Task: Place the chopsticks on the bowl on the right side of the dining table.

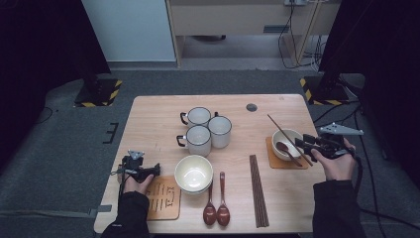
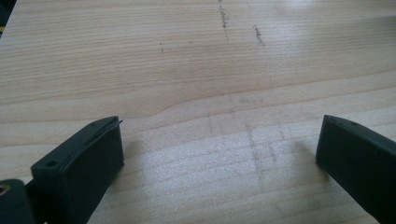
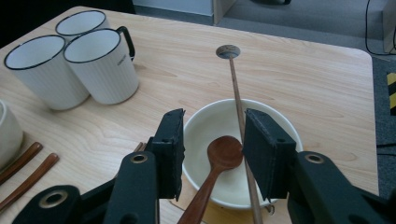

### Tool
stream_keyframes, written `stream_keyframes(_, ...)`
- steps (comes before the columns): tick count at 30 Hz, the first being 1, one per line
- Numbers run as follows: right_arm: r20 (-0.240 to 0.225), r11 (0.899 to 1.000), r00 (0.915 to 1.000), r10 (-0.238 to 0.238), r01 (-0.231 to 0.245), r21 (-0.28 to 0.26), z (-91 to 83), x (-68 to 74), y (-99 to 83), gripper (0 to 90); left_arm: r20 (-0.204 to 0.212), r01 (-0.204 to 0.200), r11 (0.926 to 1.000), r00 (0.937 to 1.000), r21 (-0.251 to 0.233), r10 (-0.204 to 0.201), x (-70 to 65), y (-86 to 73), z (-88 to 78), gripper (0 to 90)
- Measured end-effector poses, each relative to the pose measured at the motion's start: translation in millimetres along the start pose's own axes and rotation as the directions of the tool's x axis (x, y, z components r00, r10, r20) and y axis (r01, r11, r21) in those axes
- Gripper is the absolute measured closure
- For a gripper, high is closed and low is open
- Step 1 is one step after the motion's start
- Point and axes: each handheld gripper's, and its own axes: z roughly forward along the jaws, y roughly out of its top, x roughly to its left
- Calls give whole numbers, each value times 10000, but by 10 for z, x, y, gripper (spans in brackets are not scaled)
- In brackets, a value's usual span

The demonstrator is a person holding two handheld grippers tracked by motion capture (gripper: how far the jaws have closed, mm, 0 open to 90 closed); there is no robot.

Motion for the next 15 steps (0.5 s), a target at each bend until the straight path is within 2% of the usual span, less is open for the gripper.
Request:
stream_keyframes(8,-101,9997,9997,-225,224,-107,-84,144,0,581,1,3,10000,10000,1,-3,0,0,0,0)
stream_keyframes(15,-265,9988,9986,-464,467,119,-81,262,-52,577,1,-3,10000,10000,3,3,0,0,0,0)
